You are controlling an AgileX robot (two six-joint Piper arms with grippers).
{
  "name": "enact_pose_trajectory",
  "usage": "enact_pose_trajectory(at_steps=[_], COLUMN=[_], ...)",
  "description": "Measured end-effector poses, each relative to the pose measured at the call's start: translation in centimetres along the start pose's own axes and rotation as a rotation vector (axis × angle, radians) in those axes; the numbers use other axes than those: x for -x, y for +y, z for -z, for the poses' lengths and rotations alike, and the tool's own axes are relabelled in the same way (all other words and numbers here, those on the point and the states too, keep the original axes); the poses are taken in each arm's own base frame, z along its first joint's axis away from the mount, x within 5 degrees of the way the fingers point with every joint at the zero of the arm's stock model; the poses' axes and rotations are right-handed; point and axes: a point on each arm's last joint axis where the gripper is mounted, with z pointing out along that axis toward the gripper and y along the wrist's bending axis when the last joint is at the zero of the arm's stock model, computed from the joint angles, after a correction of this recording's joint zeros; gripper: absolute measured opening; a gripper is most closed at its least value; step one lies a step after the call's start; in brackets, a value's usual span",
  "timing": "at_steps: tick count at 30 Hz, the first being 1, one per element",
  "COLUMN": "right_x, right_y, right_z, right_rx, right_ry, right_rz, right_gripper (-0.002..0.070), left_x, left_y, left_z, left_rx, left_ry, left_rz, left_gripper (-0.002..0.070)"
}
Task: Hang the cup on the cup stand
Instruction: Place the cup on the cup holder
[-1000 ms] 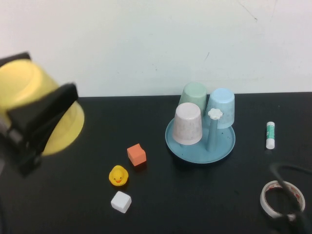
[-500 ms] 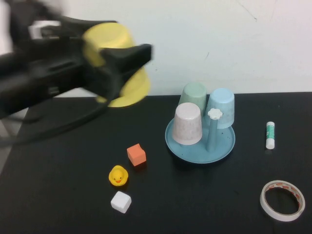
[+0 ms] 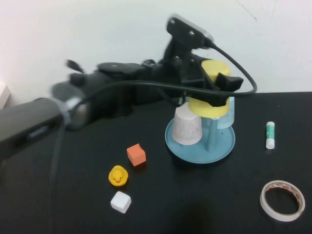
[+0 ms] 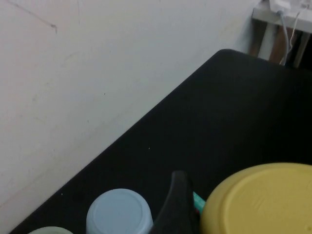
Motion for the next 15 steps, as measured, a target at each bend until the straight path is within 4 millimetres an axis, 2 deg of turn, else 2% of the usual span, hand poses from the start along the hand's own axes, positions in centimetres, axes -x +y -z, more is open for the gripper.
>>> enact_pose_trajectory(at_steps=[2,7,15], right_x=[0.0,0.0,0.0], right_y=[0.0,0.0,0.0], right_z=[0.0,0.0,0.0], right_rx=[0.000,0.000,-0.001], right_ry=[0.000,0.000,0.000], right_rz=[0.000,0.000,0.001], right_gripper=[0.0000,0.0000,0.0000], left_x=[-1.0,-2.3,-3.3], left_y=[0.8,2.0,2.9], left_z=[-2.1,-5.5,-8.2], left_rx=[-0.001,-0.007,-0.011], left_ry=[0.012,0.011,-0.002], left_rz=[-0.020,-0.051,-0.082], left_gripper=[0.0557,0.0557,0.0557])
